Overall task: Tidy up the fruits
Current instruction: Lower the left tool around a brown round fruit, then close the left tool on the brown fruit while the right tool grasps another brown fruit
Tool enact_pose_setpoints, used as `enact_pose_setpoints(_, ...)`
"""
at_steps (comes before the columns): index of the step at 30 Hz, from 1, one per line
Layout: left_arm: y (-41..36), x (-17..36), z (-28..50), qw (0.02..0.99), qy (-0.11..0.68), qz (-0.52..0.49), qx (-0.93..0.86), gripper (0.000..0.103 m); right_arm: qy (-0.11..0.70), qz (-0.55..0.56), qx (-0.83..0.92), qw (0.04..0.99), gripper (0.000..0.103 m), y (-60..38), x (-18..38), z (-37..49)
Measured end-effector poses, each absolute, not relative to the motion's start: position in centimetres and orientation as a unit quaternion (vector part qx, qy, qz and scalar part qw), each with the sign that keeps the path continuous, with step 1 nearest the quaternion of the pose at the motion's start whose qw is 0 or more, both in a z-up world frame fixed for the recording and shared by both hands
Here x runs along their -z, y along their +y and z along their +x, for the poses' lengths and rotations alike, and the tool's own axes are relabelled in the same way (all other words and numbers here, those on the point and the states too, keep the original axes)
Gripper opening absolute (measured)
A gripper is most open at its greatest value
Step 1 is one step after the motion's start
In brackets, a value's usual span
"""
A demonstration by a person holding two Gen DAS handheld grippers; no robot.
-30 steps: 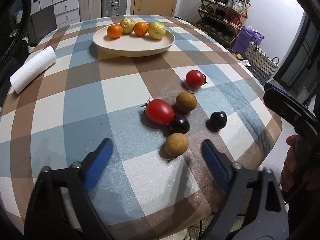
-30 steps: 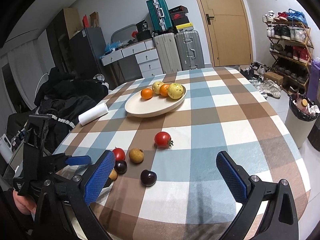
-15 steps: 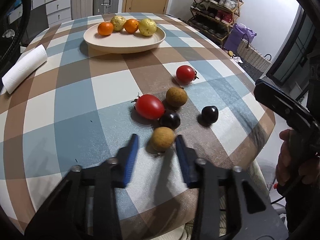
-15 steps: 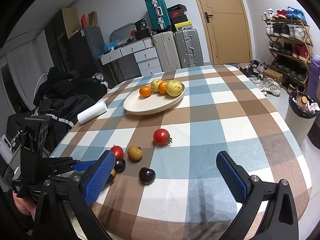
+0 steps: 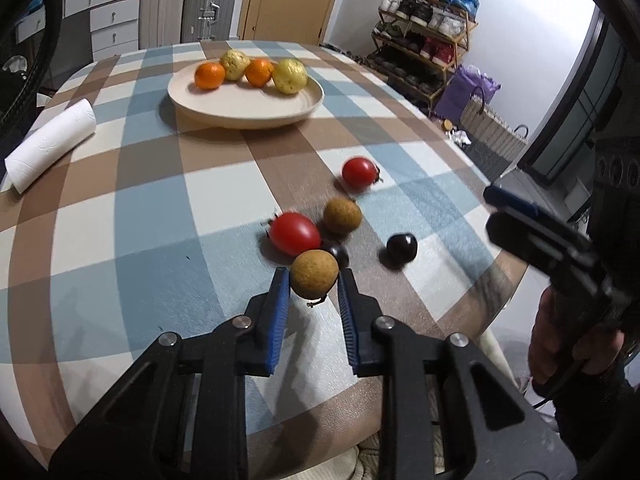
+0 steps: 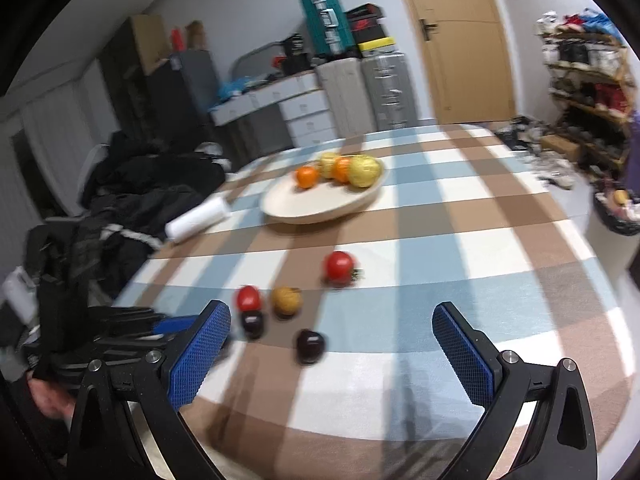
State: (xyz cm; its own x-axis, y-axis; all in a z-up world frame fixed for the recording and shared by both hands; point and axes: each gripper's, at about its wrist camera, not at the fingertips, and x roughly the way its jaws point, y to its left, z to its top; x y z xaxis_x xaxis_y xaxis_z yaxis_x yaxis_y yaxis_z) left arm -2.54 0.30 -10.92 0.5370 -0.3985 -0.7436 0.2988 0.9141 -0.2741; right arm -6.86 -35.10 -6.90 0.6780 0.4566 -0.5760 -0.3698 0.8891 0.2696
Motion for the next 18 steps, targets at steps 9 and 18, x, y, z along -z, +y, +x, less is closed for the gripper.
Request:
enact_pose_setpoints(9,3.4,8.8,-1.9,0.887,0.413,-0.078,0.189,0.022,0.349,0.058,-0.244,0.903,0.102,-33.0,7.3,-6.0)
enact_pose_setpoints(18,6.4,8.3,-1.3,0.891,0.405,-0.1,0.177,0.022,0.39,0.064,-0.255,0.883,0.083,-31.1,9.0,-3.1)
